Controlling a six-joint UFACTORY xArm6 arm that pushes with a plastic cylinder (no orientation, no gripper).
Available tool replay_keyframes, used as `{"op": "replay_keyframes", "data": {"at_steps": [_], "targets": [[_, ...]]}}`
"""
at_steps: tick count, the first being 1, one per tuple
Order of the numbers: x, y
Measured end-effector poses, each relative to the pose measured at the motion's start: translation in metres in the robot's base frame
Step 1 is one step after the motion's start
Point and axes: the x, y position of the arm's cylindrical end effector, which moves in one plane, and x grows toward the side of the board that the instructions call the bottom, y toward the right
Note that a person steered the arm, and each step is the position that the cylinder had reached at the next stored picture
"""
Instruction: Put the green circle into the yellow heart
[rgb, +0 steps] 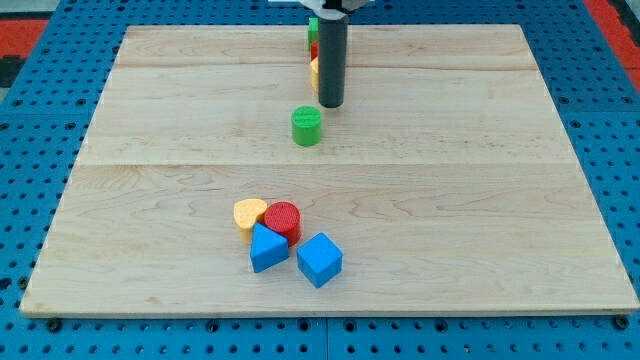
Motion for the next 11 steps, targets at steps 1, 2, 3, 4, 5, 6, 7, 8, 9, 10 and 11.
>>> {"op": "replay_keyframes", "data": {"at_steps": [1, 2, 3, 4, 5, 6, 7, 8, 9, 10, 11], "targets": [[0.067, -0.047], [0.120, -0.076], [0.101, -0.071], [0.081, -0.079], [0.100, -0.110], [0.132, -0.121], [0.138, -0.115], [0.147, -0.106], [0.099, -0.095], [0.069, -0.022], [0.030, 0.006]]}}
